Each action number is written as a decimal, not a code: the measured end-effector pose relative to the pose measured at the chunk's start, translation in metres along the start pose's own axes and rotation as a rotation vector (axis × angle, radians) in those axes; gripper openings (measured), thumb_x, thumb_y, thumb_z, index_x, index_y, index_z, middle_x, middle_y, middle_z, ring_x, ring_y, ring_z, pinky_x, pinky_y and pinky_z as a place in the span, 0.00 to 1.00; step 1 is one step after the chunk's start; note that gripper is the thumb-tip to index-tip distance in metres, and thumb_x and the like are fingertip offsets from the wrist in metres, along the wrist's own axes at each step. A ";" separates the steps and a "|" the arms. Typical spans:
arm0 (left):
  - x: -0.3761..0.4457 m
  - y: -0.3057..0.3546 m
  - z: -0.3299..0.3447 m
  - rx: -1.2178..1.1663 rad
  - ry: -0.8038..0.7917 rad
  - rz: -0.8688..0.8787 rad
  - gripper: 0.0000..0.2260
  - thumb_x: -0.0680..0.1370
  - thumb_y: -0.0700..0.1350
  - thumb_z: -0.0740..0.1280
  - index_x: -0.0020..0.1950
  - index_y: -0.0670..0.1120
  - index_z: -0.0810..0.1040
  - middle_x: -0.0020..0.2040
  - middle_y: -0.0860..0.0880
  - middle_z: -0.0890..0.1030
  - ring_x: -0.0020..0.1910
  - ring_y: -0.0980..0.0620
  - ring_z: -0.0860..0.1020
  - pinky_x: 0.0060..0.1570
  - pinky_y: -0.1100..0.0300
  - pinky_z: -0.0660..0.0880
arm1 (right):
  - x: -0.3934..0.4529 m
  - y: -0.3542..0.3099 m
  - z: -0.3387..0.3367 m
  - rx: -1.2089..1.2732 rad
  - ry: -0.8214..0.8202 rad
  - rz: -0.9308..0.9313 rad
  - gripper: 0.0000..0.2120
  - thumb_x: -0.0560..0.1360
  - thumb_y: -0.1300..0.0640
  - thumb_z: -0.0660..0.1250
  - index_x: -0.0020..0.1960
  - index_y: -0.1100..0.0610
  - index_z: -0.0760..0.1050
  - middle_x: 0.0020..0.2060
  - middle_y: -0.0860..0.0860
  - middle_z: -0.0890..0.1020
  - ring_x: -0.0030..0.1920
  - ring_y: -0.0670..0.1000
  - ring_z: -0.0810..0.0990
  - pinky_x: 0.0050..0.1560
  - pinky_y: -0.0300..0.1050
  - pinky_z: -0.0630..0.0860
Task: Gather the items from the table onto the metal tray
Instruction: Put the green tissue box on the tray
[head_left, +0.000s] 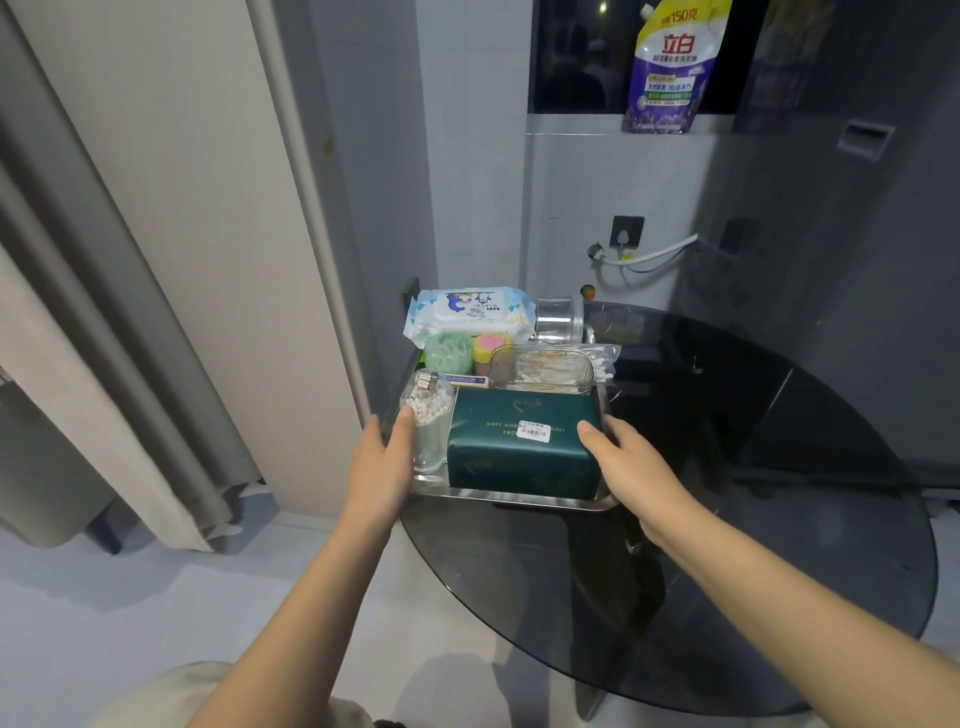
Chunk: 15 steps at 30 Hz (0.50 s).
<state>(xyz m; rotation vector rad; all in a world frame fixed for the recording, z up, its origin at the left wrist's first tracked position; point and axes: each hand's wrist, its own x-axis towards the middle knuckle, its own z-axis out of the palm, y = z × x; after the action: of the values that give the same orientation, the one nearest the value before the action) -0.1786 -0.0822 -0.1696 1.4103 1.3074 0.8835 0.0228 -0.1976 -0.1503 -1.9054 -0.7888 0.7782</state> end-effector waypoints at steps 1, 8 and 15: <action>0.001 0.002 0.001 -0.006 -0.013 -0.001 0.39 0.71 0.68 0.54 0.75 0.45 0.61 0.76 0.48 0.64 0.74 0.47 0.63 0.73 0.46 0.59 | 0.000 -0.001 0.000 0.010 0.001 -0.011 0.23 0.78 0.46 0.58 0.70 0.54 0.65 0.58 0.48 0.77 0.56 0.50 0.77 0.58 0.50 0.76; 0.034 0.011 0.005 -0.025 -0.029 0.004 0.36 0.72 0.66 0.56 0.75 0.46 0.62 0.75 0.47 0.66 0.73 0.46 0.65 0.72 0.45 0.61 | 0.025 -0.011 0.003 0.010 0.003 -0.057 0.26 0.77 0.44 0.59 0.72 0.52 0.62 0.67 0.50 0.73 0.63 0.51 0.74 0.64 0.52 0.73; 0.081 0.006 0.008 -0.023 -0.043 -0.004 0.43 0.65 0.73 0.54 0.71 0.46 0.67 0.72 0.45 0.70 0.70 0.43 0.68 0.70 0.41 0.64 | 0.057 -0.010 0.011 -0.021 -0.048 -0.094 0.34 0.73 0.35 0.57 0.74 0.50 0.59 0.70 0.50 0.70 0.68 0.53 0.71 0.67 0.56 0.69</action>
<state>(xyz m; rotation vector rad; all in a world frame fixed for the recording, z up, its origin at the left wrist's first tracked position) -0.1571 -0.0034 -0.1743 1.4011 1.2640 0.8578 0.0460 -0.1440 -0.1573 -1.8602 -0.9134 0.7626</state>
